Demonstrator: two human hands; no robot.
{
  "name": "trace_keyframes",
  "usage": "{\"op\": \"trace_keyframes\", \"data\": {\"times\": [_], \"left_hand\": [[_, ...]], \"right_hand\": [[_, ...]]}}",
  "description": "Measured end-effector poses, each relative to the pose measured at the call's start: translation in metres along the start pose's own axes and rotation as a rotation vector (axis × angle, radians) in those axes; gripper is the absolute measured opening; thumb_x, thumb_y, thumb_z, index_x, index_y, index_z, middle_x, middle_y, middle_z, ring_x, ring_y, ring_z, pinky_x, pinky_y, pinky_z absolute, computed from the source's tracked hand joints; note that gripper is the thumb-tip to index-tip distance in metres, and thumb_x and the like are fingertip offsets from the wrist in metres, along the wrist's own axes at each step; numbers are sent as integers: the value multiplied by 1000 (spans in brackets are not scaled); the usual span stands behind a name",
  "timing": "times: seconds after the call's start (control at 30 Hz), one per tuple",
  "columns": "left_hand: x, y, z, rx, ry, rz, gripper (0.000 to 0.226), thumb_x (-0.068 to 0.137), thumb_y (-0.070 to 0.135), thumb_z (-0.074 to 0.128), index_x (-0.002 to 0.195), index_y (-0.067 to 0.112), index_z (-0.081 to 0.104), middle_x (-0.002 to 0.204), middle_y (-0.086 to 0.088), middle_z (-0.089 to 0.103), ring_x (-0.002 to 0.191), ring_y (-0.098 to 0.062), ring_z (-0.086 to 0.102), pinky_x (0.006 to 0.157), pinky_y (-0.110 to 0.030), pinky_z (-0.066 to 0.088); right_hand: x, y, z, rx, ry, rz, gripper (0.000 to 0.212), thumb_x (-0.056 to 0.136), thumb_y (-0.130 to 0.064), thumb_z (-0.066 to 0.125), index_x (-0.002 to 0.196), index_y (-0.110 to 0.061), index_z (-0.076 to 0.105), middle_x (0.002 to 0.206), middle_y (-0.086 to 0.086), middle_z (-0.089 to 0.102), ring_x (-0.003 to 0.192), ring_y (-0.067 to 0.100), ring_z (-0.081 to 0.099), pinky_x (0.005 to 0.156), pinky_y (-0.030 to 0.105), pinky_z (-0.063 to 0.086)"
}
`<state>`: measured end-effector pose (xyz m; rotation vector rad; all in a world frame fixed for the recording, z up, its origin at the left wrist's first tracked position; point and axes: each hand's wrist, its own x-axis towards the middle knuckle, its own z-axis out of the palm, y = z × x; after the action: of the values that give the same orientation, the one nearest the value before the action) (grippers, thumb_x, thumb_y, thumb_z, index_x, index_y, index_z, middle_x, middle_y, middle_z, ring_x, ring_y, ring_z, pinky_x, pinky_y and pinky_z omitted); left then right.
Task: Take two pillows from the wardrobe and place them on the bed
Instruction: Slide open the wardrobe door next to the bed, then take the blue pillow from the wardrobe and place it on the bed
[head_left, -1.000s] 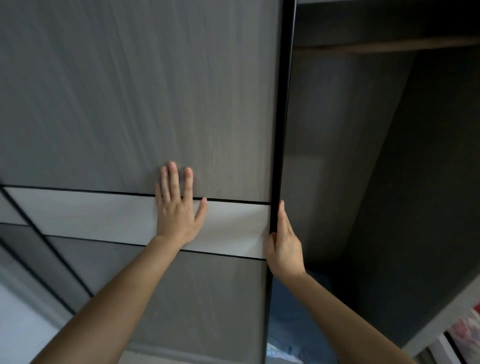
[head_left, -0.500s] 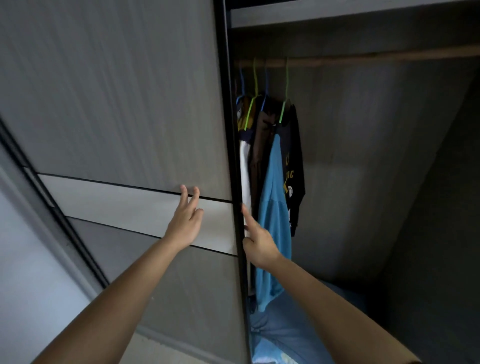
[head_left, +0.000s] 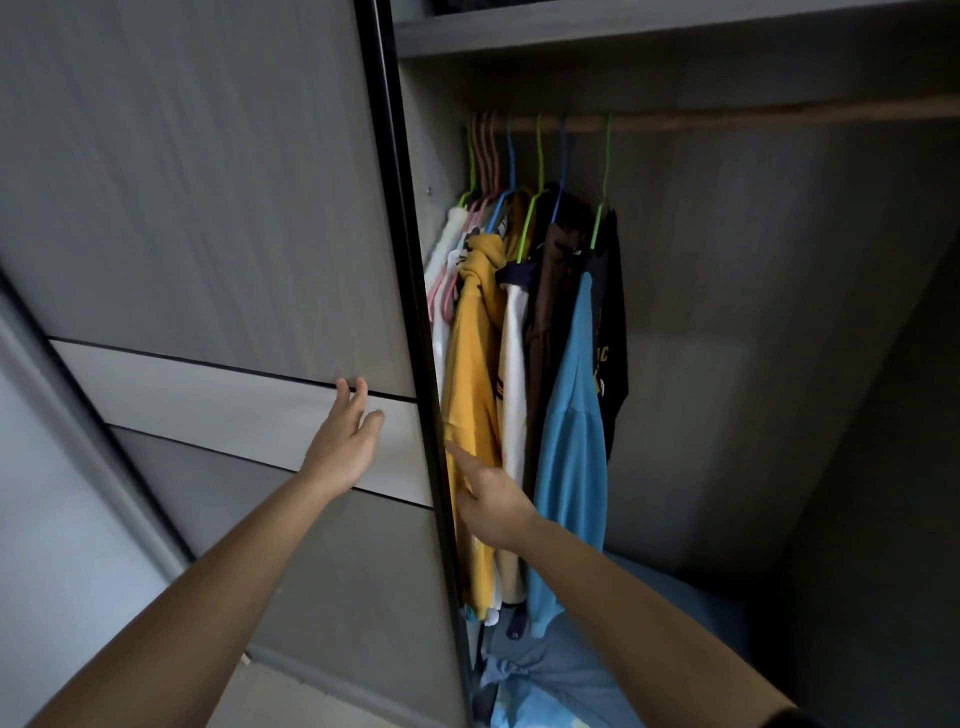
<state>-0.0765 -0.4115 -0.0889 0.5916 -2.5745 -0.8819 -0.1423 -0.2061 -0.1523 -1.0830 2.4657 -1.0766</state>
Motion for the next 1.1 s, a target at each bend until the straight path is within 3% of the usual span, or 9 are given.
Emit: {"op": "trace_keyframes", "data": {"times": [0.03, 0.1, 0.17, 0.3, 0.47, 0.63, 0.77, 0.93, 1.1], "left_hand": [[-5, 2, 0, 44, 114, 53, 48, 102, 31, 37, 147, 16, 39, 159, -10, 28, 143, -28, 33, 110, -42, 31], [-16, 14, 5, 160, 312, 278, 32, 95, 28, 39, 109, 12, 61, 114, -11, 61, 107, -31, 54, 85, -42, 45], [-25, 30, 22, 217, 328, 524, 19, 88, 27, 41, 85, 14, 55, 87, -5, 56, 82, -26, 51, 68, -38, 44], [-38, 57, 85, 269, 112, 831, 17, 92, 26, 45, 90, 14, 57, 90, -3, 55, 84, -27, 53, 71, -41, 45], [-57, 95, 175, 221, -103, 961, 25, 91, 27, 47, 105, 11, 62, 103, -6, 59, 95, -29, 57, 79, -42, 48], [-67, 136, 259, 239, -281, 994, 39, 92, 29, 46, 122, 8, 59, 128, -15, 57, 117, -33, 54, 93, -46, 48], [-70, 144, 329, 362, -417, 910, 58, 97, 36, 42, 149, 12, 36, 160, -17, 26, 147, -34, 25, 115, -51, 29], [-70, 126, 411, 484, -576, 724, 61, 102, 39, 34, 156, 18, 17, 165, -14, 2, 151, -33, 3, 118, -56, 17], [-65, 93, 488, 529, -637, 607, 62, 99, 33, 41, 155, 14, 21, 163, -17, 11, 149, -37, 12, 118, -56, 18]], "right_hand": [[-2, 3, -4, -17, 41, -9, 68, 93, -15, 40, 155, -32, 17, 134, 9, 58, 110, 25, 61, 86, 23, 46], [-9, 14, -14, -43, 106, -7, 62, 94, -20, 42, 152, -31, 25, 123, 4, 60, 118, 24, 57, 92, 26, 43], [-21, 33, -26, -70, 134, 47, 57, 95, -22, 44, 150, -29, 32, 130, 4, 60, 123, 22, 55, 97, 29, 45], [-64, 89, -49, -175, 179, 243, 52, 93, -24, 49, 145, -26, 43, 135, 3, 61, 122, 23, 58, 101, 35, 47], [-142, 158, -79, -223, 265, 499, 42, 91, -19, 55, 132, -16, 55, 127, 12, 66, 116, 31, 63, 95, 42, 51], [-205, 220, -111, -268, 330, 649, 51, 92, -17, 56, 142, -18, 49, 139, 6, 59, 126, 26, 56, 101, 33, 46], [-227, 281, -123, -290, 329, 722, 55, 94, -23, 56, 147, -20, 43, 143, 10, 55, 127, 29, 54, 100, 33, 44], [-228, 363, -103, -197, 270, 783, 58, 95, -25, 54, 150, -18, 36, 150, 12, 44, 128, 34, 51, 101, 38, 44], [-210, 446, -62, -156, 97, 795, 60, 98, -29, 51, 153, -21, 29, 157, 12, 33, 135, 34, 44, 105, 40, 42]]}}
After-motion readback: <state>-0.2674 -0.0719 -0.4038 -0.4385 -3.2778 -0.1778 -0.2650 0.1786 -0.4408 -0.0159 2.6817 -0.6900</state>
